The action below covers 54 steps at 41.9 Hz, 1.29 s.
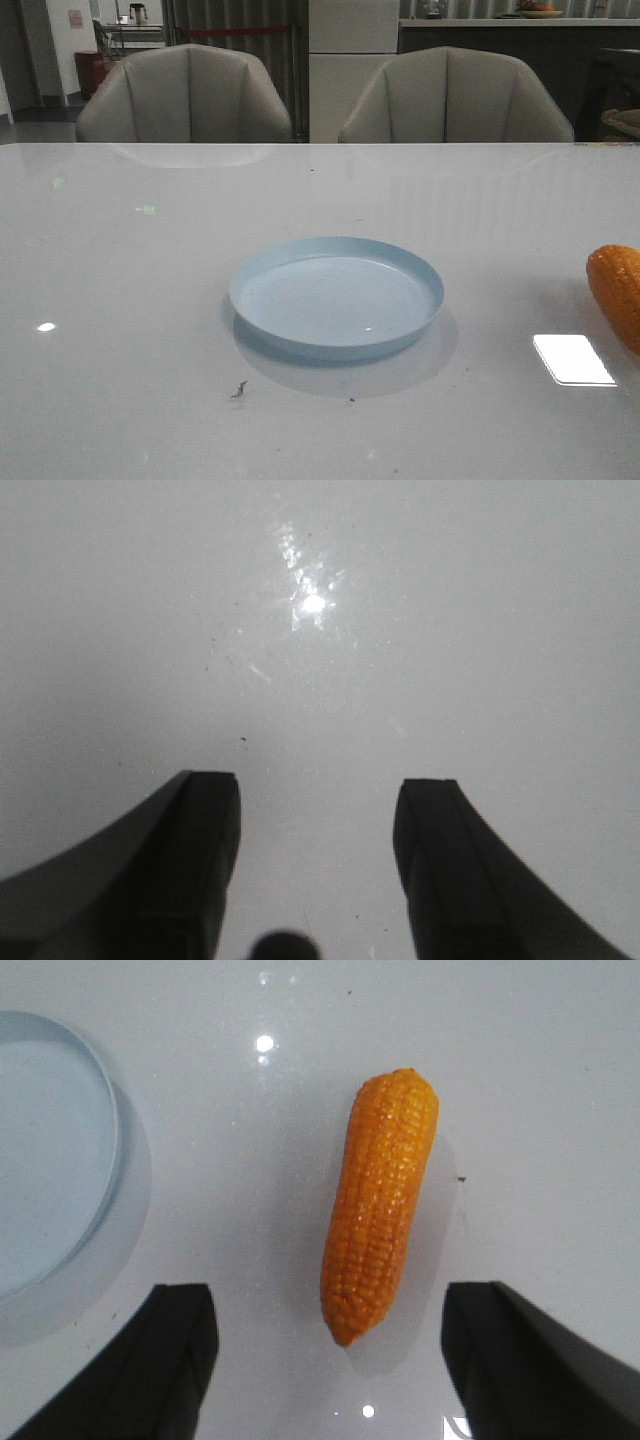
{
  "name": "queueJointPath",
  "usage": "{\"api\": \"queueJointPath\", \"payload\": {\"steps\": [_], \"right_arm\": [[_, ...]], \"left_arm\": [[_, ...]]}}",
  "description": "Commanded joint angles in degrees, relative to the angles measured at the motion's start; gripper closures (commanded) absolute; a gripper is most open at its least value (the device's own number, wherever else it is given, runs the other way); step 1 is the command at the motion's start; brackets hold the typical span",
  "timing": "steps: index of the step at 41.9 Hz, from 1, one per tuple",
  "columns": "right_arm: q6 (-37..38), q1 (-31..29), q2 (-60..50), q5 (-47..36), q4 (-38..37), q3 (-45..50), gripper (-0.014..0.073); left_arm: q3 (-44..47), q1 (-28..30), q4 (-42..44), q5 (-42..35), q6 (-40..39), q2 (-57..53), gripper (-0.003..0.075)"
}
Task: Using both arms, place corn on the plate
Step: 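Lower the right gripper over the orange corn cob and grasp it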
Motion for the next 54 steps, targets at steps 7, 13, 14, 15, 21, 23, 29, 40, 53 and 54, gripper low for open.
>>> {"api": "queueJointPath", "payload": {"steps": [7,13,14,15,21,23,29,40,53,54], "right_arm": [[1.03,-0.23,10.54,-7.74,-0.16,-7.55,-0.0006],[1.03,-0.24,17.84,-7.74,-0.23,-10.41,-0.0005],[1.03,-0.24,18.84,-7.81,-0.23,-10.63,-0.0005],[1.03,-0.24,19.81,-7.81,-0.23,-10.98,-0.0005],[1.03,-0.24,25.15,-7.86,-0.84,-12.58,-0.0005],[1.03,-0.24,26.72,-7.8,-0.98,-13.09,-0.0004],[1.03,-0.24,29.83,-8.43,-1.82,-13.61,0.0001],[0.98,-0.24,32.07,-8.67,-3.52,-13.61,0.0132],[0.93,1.07,32.07,-5.38,-4.14,-21.12,0.0326],[0.93,1.5,32.07,-4.68,-4.14,-22.69,0.0326]], "left_arm": [[-1.04,0.09,-1.57,-3.44,-0.69,-2.1,0.0313],[-1.04,0.09,-1.57,-3.55,-0.69,-2.1,0.0313],[-1.04,0.09,-1.57,-3.55,-0.69,-2.1,0.0313],[-1.04,0.09,-1.57,-3.55,-0.69,-2.1,0.0313],[-1.04,0.09,-1.57,-3.55,-0.69,-2.1,0.0313],[-1.04,0.09,-1.57,-3.55,-0.69,-2.1,0.0313],[-1.04,0.09,-1.57,-3.55,-0.69,-2.1,0.0313],[-1.04,0.09,-1.57,-3.55,-0.69,-2.1,0.0313],[-1.04,0.09,-1.57,-3.55,-0.69,-2.1,0.0313],[-1.04,0.09,-1.57,-3.55,-0.69,-2.1,0.0313]]}}
